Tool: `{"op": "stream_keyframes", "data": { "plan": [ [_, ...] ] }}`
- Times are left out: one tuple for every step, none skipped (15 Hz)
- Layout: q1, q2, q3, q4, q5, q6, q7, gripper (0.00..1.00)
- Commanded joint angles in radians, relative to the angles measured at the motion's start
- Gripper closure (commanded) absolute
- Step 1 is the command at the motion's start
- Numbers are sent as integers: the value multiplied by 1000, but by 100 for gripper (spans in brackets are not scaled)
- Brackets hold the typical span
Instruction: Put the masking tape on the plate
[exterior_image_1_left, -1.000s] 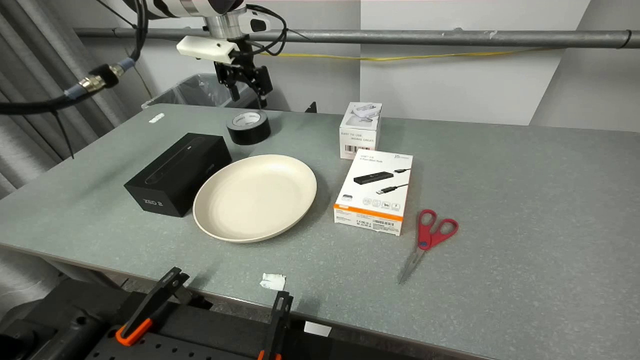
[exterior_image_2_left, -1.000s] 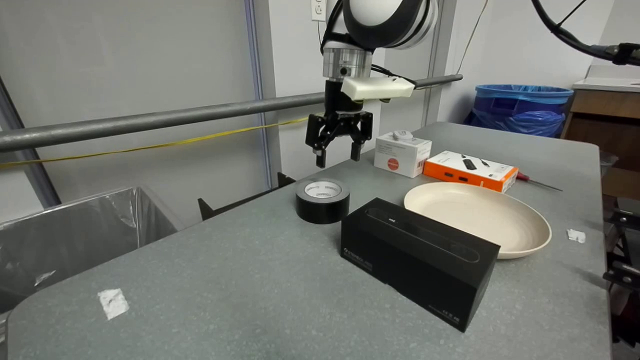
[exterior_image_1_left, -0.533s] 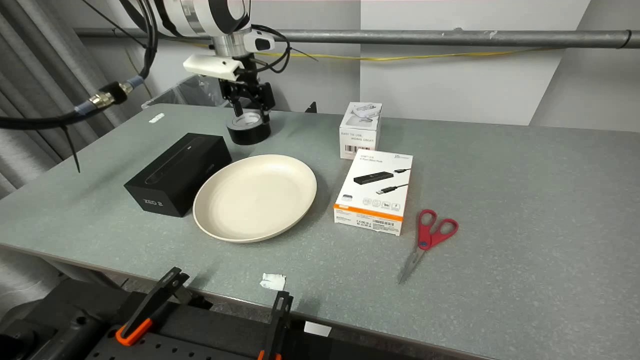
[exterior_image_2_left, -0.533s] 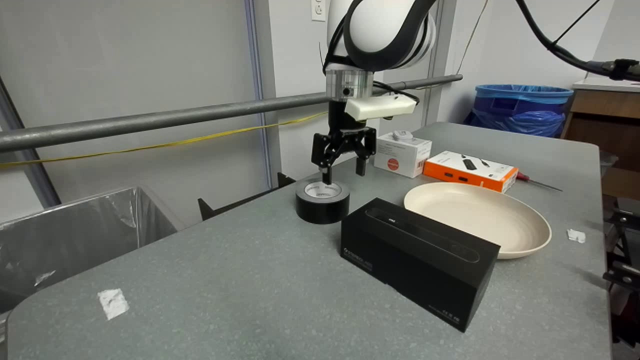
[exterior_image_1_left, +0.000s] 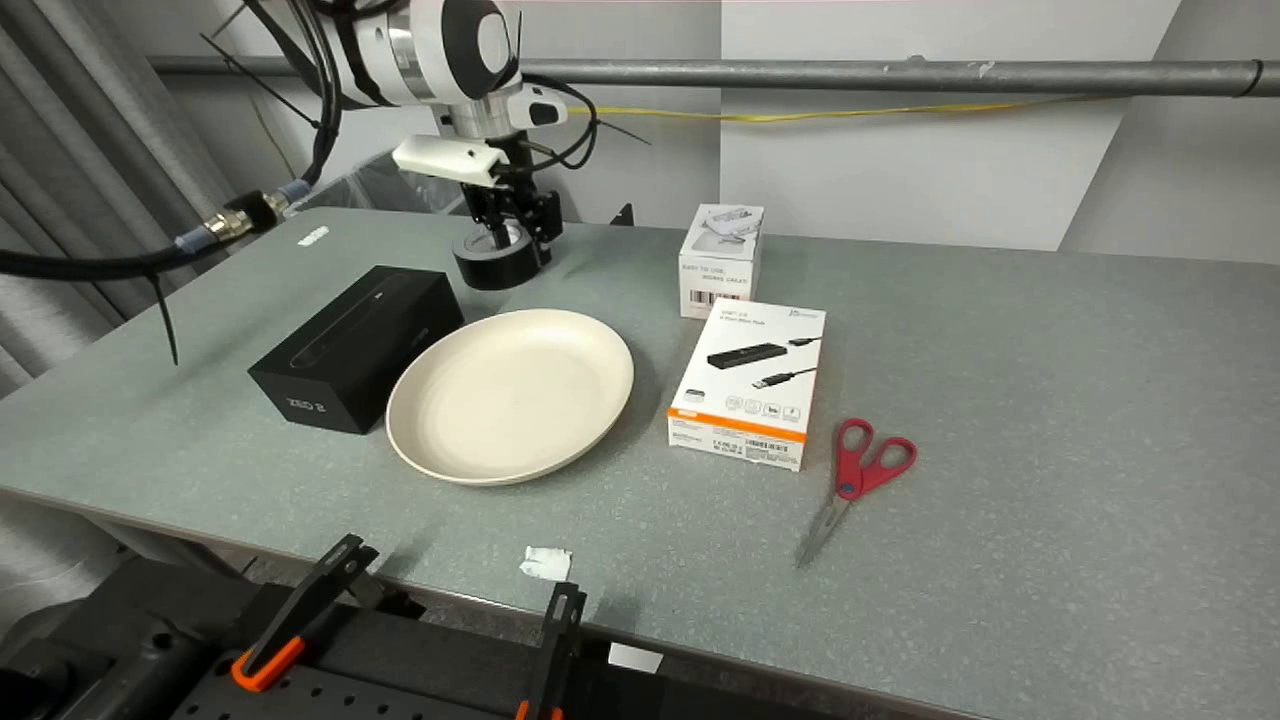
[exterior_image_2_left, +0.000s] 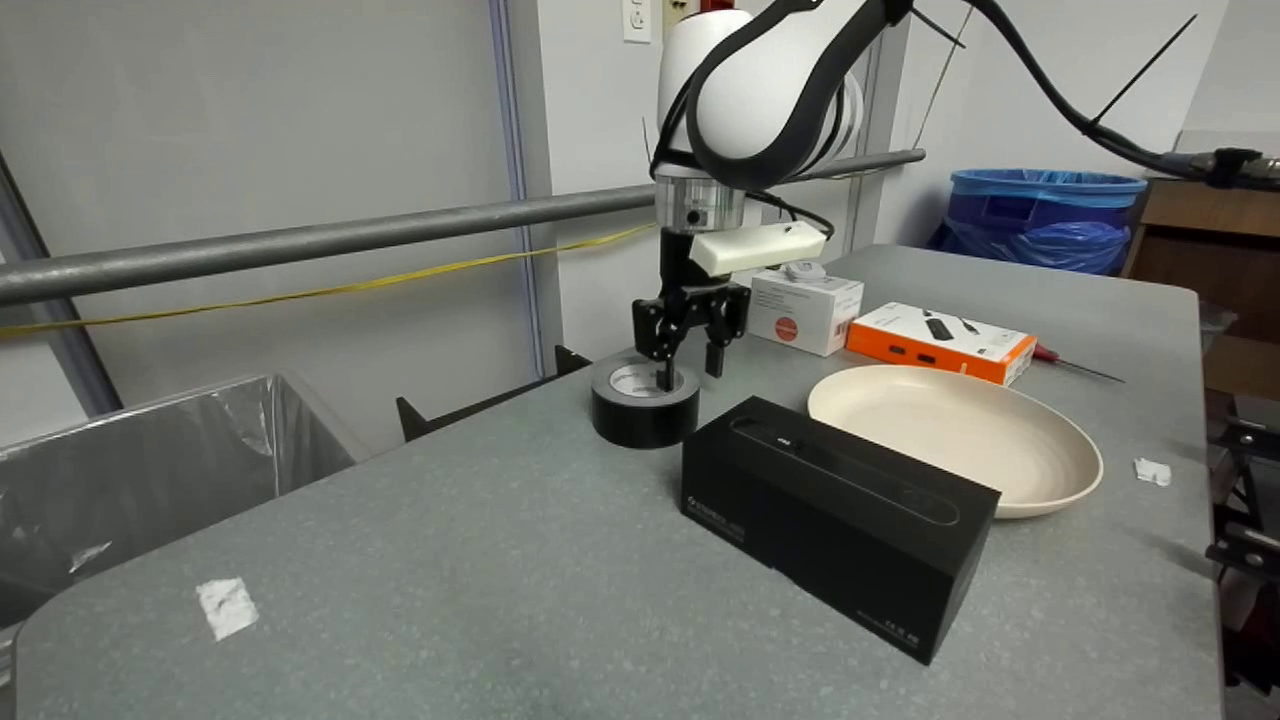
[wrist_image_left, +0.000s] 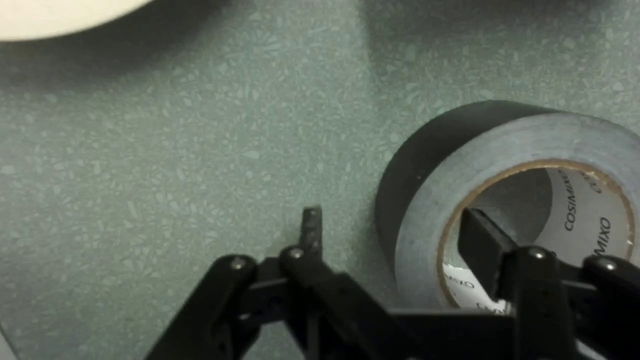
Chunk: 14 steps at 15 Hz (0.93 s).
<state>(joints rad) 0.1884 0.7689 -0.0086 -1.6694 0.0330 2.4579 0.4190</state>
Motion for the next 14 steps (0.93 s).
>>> {"op": "stream_keyframes", "data": {
  "plan": [
    [-4, 73, -2, 74, 24, 42, -6, 57],
    [-1, 87, -4, 85, 24, 49, -3, 66],
    [1, 96, -5, 94, 25, 50, 0, 72],
    [1, 91, 0, 92, 32, 52, 0, 81],
    [0, 79, 6, 87, 39, 46, -4, 88],
    [2, 52, 9, 71, 41, 30, -5, 95],
    [6, 18, 7, 49, 37, 22, -5, 95],
    [6, -27, 8, 12, 35, 23, -11, 94],
    [7, -63, 8, -13, 32, 19, -14, 94],
    [3, -118, 12, -52, 33, -4, -23, 94],
    [0, -160, 12, -81, 30, -16, -30, 94],
    [-3, -212, 9, -120, 23, -52, -39, 94],
    [-6, -258, 7, -154, 15, -87, -49, 94],
    [-7, -307, -2, -200, -1, -114, -57, 94]
  ]
}}
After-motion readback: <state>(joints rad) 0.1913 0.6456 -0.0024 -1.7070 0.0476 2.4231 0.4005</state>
